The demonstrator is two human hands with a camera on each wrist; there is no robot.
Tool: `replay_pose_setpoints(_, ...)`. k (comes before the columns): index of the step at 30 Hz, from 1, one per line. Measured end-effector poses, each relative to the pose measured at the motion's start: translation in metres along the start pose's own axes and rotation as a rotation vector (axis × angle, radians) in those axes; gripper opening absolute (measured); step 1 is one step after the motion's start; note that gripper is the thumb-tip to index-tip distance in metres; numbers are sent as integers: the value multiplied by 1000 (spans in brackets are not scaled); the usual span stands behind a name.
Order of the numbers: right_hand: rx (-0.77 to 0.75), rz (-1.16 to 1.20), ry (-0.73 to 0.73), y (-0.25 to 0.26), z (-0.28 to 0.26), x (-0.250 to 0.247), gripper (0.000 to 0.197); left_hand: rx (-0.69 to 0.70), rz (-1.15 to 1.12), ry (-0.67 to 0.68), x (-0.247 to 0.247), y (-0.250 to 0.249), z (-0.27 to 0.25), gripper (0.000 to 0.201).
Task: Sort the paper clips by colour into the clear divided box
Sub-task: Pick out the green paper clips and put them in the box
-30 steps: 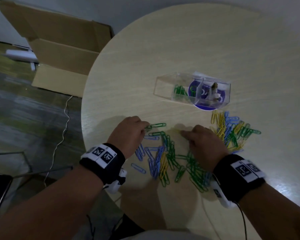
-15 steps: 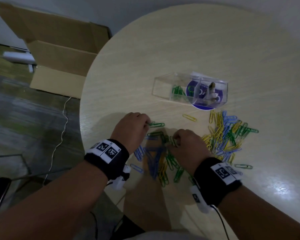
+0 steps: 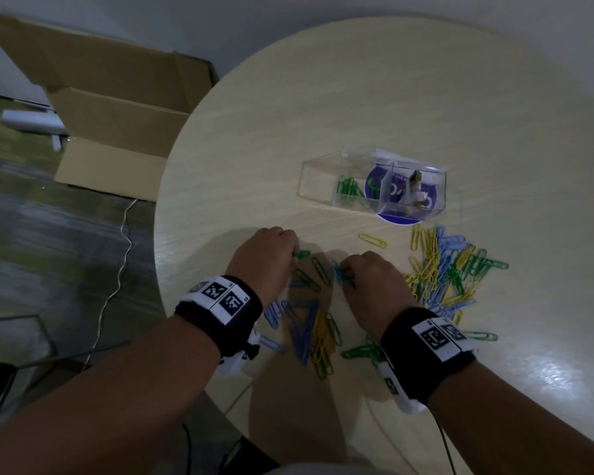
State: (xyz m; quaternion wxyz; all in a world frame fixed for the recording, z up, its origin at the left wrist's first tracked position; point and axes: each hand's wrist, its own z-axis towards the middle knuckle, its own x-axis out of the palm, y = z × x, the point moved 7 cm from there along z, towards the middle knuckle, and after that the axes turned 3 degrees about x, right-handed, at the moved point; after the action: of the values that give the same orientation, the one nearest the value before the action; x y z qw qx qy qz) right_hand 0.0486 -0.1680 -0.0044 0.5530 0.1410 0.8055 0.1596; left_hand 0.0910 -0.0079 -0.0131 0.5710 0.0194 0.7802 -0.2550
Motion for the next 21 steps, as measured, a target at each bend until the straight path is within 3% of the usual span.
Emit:
replay_pose_setpoints(7,35,102,52,-5,0,3,17,-31,-32,-45,1,13,-9,16)
replay_pose_setpoints(11,30,184,88,-13,-4,5,27,-13,9,-61,4,9,-15,19)
replay_pose_setpoints(15,-50,68,141,-15,-11,8,30,-41,65,-44,8,7,-17,18)
replay_pose_setpoints(18,-67,37,126,-16,-14,8,20,-60,98,-22,8,6,-18,21)
replay_pose_setpoints(21,21,160,37,-26,-15,-1,19,-96,43,-50,-1,3,-17,16)
